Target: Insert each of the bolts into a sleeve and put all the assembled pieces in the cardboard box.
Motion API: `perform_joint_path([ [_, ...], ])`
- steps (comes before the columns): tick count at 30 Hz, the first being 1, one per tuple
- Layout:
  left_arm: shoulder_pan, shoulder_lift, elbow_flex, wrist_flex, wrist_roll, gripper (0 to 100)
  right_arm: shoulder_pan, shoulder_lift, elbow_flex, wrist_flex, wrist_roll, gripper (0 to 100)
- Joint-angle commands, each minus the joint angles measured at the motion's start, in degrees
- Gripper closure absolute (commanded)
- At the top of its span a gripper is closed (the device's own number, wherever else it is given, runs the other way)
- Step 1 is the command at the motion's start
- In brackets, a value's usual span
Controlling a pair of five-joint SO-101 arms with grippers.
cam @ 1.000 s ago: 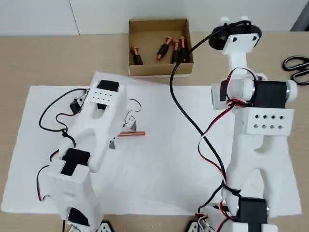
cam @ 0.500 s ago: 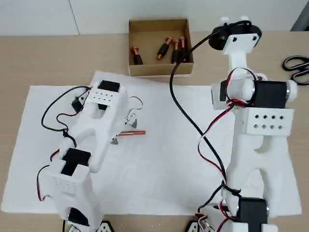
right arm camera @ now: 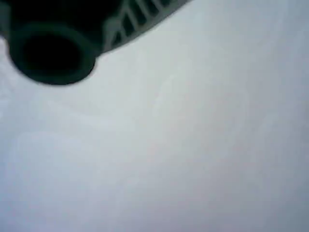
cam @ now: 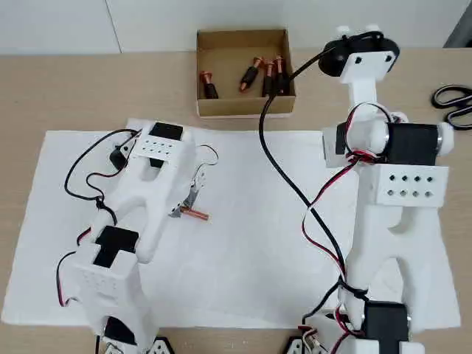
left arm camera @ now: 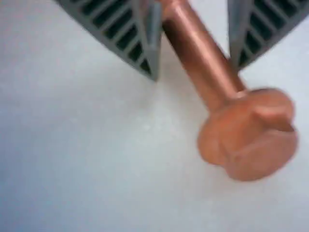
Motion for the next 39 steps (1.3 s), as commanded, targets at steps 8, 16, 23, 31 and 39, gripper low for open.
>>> perform_joint_path([
  [8, 4.22, -0.88, -14.37, 12.48, -4.75, 96, -0.22, -2.59, -1.67, 0.04, 0.62, 99.5],
  [16, 2.20, -3.08, -16.22, 12.66, -16.70, 96, -0.04, -2.59, -1.67, 0.04, 0.62, 99.5],
  [23, -4.48, -5.01, -16.13, 12.66, -13.98, 96, -0.13, -2.59, -1.67, -0.04, 0.62, 99.5],
  [31, -4.66, 2.11, -15.16, 12.66, -8.00, 96, -0.13, -2.42, -1.67, -0.04, 0.62, 99.5],
  [39, -3.60, 5.45, -15.16, 12.66, -6.77, 96, -0.13, -2.24, -1.67, -0.13, 0.62, 99.5],
])
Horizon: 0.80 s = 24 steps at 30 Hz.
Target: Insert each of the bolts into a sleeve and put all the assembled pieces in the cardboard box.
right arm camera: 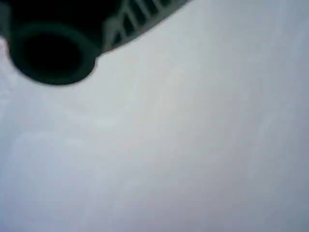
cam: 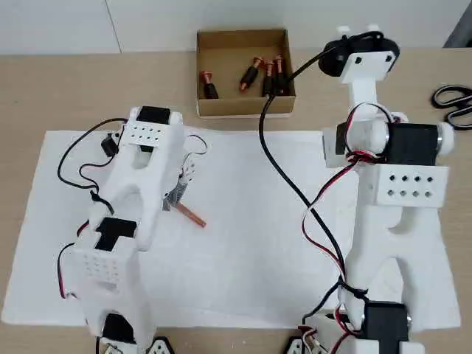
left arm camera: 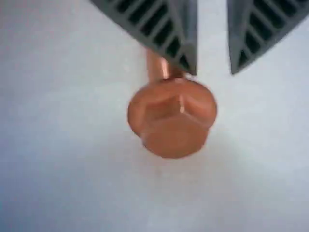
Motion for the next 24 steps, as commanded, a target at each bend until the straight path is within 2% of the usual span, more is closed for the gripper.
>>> perform_joint_path([
  [1, 0.35, -0.53, -1.36, 1.23, 0.53, 96, -0.13, -2.24, -1.67, -0.13, 0.62, 99.5],
  [12, 0.62, -7.38, -0.04, 1.32, 0.09, 95, 0.04, -2.15, -1.67, -0.13, 0.62, 99.5],
  [20, 0.53, -12.04, 4.88, 1.23, 0.09, 76, 0.04, -2.24, -1.67, -0.13, 0.62, 99.5],
  [24, 0.53, -12.04, 6.20, 1.14, 0.09, 74, -0.13, -2.15, -1.67, -0.13, 0.62, 99.5],
])
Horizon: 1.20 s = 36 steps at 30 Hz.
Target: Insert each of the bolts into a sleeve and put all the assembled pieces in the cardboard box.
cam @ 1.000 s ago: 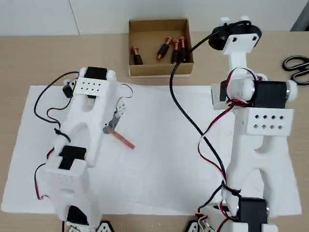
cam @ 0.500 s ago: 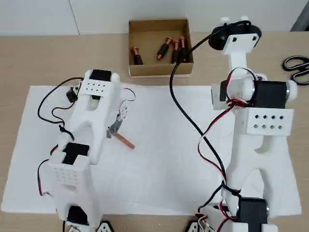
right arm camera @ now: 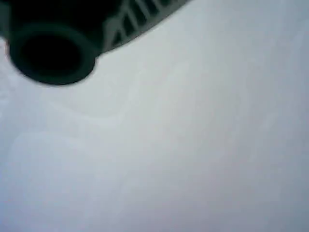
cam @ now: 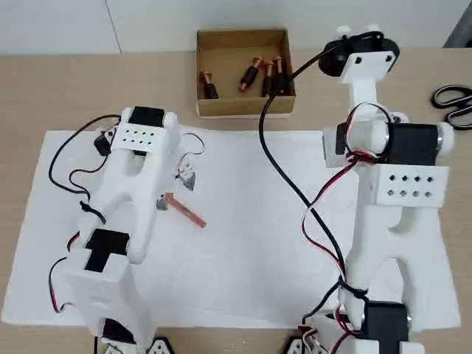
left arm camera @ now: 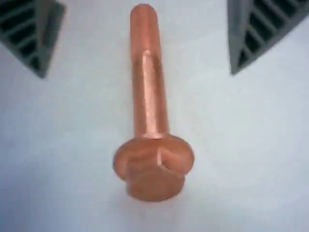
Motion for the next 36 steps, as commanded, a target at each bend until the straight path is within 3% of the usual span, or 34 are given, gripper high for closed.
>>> perform_joint_path([
  [1, 0.35, -3.25, 0.48, 1.14, 0.09, 74, -0.13, -2.15, -1.67, -0.13, 0.53, 99.5],
  [18, -2.99, 9.23, 0.75, -4.75, 0.35, 75, -0.13, -2.15, -1.67, -0.04, 0.35, 99.5],
  [25, -2.55, 11.69, 0.75, -6.15, 0.26, 89, -0.13, -2.24, -1.67, -0.04, 0.35, 99.5],
  [36, -0.09, 12.75, 0.75, -5.63, 0.09, 92, -0.13, -2.15, -1.67, -0.04, 0.26, 99.5],
])
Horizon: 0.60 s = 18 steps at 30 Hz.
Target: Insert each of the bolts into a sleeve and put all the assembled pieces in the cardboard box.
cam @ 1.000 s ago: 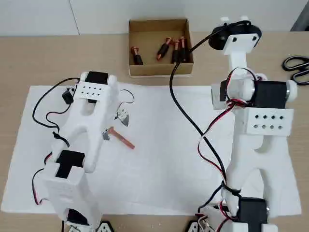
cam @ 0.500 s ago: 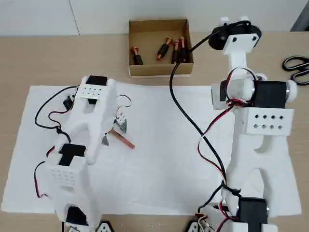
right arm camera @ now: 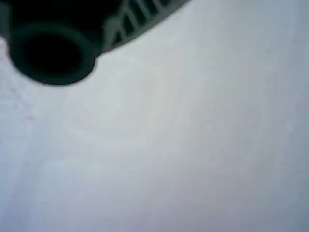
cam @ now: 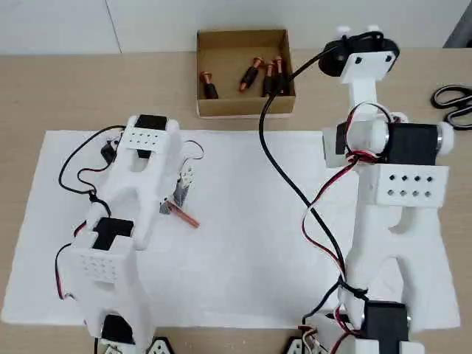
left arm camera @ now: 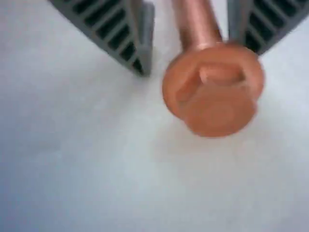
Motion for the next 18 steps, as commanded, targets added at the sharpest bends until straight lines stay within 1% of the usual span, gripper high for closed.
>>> perform_joint_path([
  [1, 1.58, 1.76, 0.84, 0.35, 0.18, 92, -0.13, -2.15, -1.67, -0.04, 0.26, 99.5],
  [8, 6.59, 1.76, -0.13, 0.53, 0.18, 92, -0.13, -2.24, -1.67, -0.04, 0.35, 99.5],
  [13, 6.59, 1.85, -7.34, 6.77, 0.18, 92, -0.13, -2.24, -1.67, -0.04, 0.53, 99.5],
  [18, 6.68, 1.76, -9.19, 7.21, 0.18, 94, -0.13, -2.24, -1.67, -0.04, 0.62, 99.5],
])
